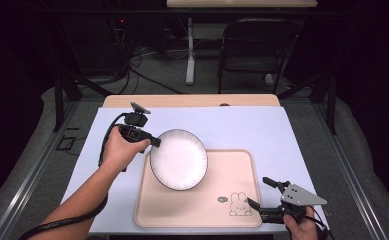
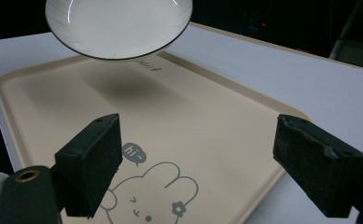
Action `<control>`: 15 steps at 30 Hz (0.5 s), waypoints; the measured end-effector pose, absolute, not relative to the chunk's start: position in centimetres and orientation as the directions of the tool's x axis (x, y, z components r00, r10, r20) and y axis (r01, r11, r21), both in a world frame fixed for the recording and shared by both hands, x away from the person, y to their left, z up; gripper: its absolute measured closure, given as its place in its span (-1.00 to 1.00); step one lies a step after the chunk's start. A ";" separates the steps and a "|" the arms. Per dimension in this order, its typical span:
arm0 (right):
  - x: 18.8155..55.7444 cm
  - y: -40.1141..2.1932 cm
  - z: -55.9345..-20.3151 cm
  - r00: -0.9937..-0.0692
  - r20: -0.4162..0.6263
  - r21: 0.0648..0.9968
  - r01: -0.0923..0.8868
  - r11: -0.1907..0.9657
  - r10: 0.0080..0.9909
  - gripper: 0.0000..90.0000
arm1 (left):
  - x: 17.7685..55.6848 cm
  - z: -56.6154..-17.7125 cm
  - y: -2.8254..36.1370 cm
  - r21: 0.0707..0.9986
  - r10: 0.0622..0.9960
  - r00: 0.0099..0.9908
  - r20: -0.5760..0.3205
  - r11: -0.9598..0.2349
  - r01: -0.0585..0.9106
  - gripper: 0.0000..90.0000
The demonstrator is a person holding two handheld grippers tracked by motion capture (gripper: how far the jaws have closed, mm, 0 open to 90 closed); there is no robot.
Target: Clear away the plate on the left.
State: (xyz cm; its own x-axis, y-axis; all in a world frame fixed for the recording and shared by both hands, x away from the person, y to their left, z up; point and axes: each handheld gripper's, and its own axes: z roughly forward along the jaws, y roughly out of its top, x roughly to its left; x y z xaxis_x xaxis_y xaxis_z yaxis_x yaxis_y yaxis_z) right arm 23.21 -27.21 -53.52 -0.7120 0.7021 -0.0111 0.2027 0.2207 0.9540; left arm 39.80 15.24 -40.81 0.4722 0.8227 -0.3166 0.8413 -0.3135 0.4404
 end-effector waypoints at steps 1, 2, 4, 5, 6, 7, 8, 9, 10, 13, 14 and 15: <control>23.2 -27.2 -53.5 -0.712 -0.011 0.954 0.203 0.221 0.702 -0.67 | 39.7 -40.9 15.1 0.441 0.820 0.478 -0.316 -0.319 0.839 0.88; 23.2 -27.2 -53.5 -0.712 -0.011 0.954 0.203 0.221 0.702 -0.67 | 39.6 -41.0 14.9 0.440 0.816 0.482 -0.319 -0.323 0.838 0.88; 23.2 -27.2 -53.5 -0.712 -0.011 0.954 0.203 0.221 0.702 -0.67 | 39.5 -41.3 14.5 0.437 0.811 0.490 -0.319 -0.333 0.836 0.88; 23.2 -27.2 -53.5 -0.712 -0.013 0.954 0.202 0.222 0.702 -0.67 | 39.4 -41.4 14.3 0.436 0.809 0.493 -0.319 -0.337 0.834 0.88; 23.2 -27.2 -53.5 -0.712 -0.013 0.954 0.202 0.222 0.702 -0.67 | 39.3 -41.5 14.2 0.434 0.807 0.496 -0.321 -0.340 0.834 0.87; 23.2 -27.2 -53.5 -0.712 -0.013 0.954 0.202 0.222 0.702 -0.67 | 39.2 -41.7 14.0 0.434 0.804 0.501 -0.322 -0.344 0.832 0.87; 23.2 -27.2 -53.5 -0.712 -0.013 0.954 0.202 0.222 0.702 -0.67 | 39.2 -41.8 13.9 0.434 0.803 0.500 -0.322 -0.345 0.833 0.87; 23.2 -27.2 -53.5 -0.712 -0.013 0.954 0.202 0.222 0.702 -0.67 | 39.1 -41.9 13.8 0.430 0.800 0.504 -0.326 -0.350 0.833 0.87; 23.2 -27.2 -53.5 -0.712 -0.011 0.954 0.203 0.221 0.702 -0.67 | 39.0 -42.0 13.6 0.431 0.798 0.507 -0.326 -0.352 0.831 0.87; 23.2 -27.2 -53.5 -0.712 -0.013 0.954 0.201 0.222 0.702 -0.67 | 38.7 -42.4 13.2 0.429 0.793 0.517 -0.322 -0.365 0.826 0.87; 23.2 -27.2 -53.5 -0.712 -0.013 0.954 0.201 0.221 0.702 -0.67 | 38.6 -42.6 13.1 0.425 0.791 0.519 -0.324 -0.369 0.827 0.87; 23.2 -27.2 -53.5 -0.712 -0.013 0.954 0.201 0.222 0.702 -0.67 | 38.5 -42.8 13.0 0.425 0.787 0.524 -0.324 -0.374 0.824 0.87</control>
